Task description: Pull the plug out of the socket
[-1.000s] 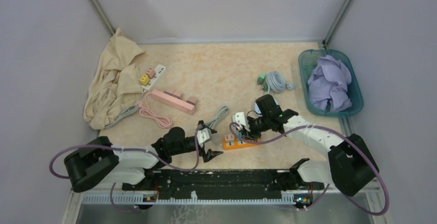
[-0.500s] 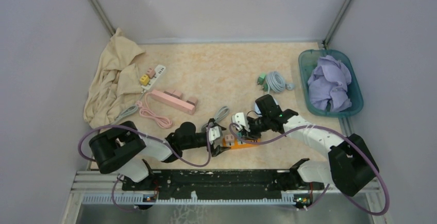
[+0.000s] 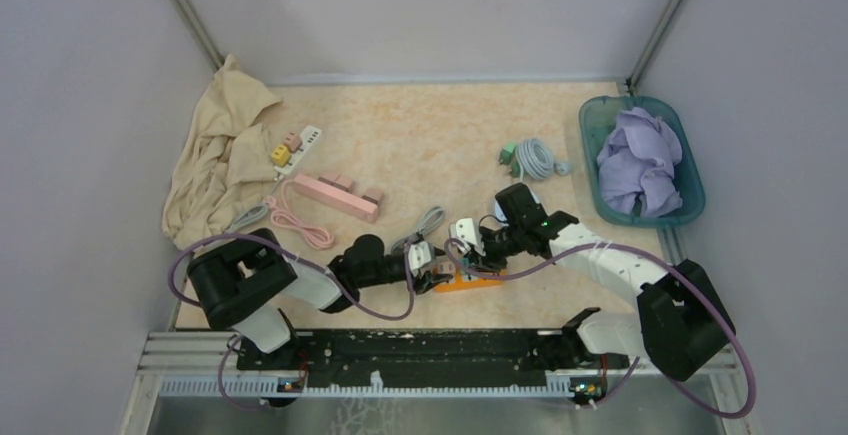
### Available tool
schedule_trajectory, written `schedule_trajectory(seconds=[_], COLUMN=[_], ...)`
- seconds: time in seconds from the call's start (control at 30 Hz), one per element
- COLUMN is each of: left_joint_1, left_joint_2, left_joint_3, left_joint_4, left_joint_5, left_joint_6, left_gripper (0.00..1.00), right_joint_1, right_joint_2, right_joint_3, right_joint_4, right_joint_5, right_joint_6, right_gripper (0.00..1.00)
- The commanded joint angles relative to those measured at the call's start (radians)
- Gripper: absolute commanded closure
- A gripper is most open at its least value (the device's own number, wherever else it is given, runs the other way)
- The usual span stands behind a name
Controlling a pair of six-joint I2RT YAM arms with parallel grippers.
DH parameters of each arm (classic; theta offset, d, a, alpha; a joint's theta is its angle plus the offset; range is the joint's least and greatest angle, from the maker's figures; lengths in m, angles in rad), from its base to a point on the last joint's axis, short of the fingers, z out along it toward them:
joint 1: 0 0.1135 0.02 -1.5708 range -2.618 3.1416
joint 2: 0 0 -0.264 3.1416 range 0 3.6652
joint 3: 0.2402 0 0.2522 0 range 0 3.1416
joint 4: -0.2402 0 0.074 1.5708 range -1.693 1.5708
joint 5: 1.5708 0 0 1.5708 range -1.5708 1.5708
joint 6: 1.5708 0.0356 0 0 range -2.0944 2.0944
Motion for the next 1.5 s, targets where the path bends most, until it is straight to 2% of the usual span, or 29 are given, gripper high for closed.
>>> schedule_trajectory(seconds=[0.0, 0.07, 0.3, 0.4, 0.53, 0.67, 0.8, 1.0, 1.23, 1.47], left_joint_1=[-0.004, -0.004, -0.004, -0.004, -0.004, -0.004, -0.004, -0.004, -0.004, -0.004], left_joint_2=[0.022, 0.029, 0.046, 0.053, 0.073, 0.085, 0.093, 0.11, 0.116, 0.124], left_joint_3=[0.033, 0.034, 0.043, 0.056, 0.056, 0.042, 0.011, -0.03, -0.04, -0.018], left_joint_4=[0.039, 0.037, -0.019, -0.063, -0.067, -0.057, -0.03, 0.039, 0.048, 0.03], left_joint_5=[0.022, 0.023, 0.036, 0.049, 0.044, 0.04, 0.037, 0.031, 0.024, 0.032], left_joint_6=[-0.005, -0.001, 0.027, 0.043, 0.047, 0.042, 0.031, 0.013, 0.011, 0.009], left_gripper=[0.39, 0.43, 0.85, 0.97, 0.99, 0.99, 0.99, 0.99, 0.99, 0.99], right_joint_1=[0.01, 0.01, 0.01, 0.011, 0.036, 0.039, -0.014, -0.095, -0.082, -0.009], right_joint_2=[0.002, 0.002, 0.003, 0.002, -0.012, -0.004, -0.011, -0.059, -0.078, -0.052], right_joint_3=[0.046, 0.046, 0.049, 0.053, 0.05, 0.062, 0.064, 0.064, 0.04, 0.022], right_joint_4=[0.005, 0.002, 0.001, -0.006, -0.001, 0.041, 0.044, -0.049, -0.124, 0.036], right_joint_5=[-0.038, -0.038, -0.04, -0.087, -0.16, -0.139, -0.138, -0.174, -0.271, -0.226], right_joint_6=[-0.011, -0.011, -0.009, 0.0, 0.01, 0.079, 0.097, -0.014, -0.136, 0.05], right_gripper=[0.92, 0.92, 0.93, 0.97, 1.0, 1.0, 1.0, 1.0, 1.0, 1.0])
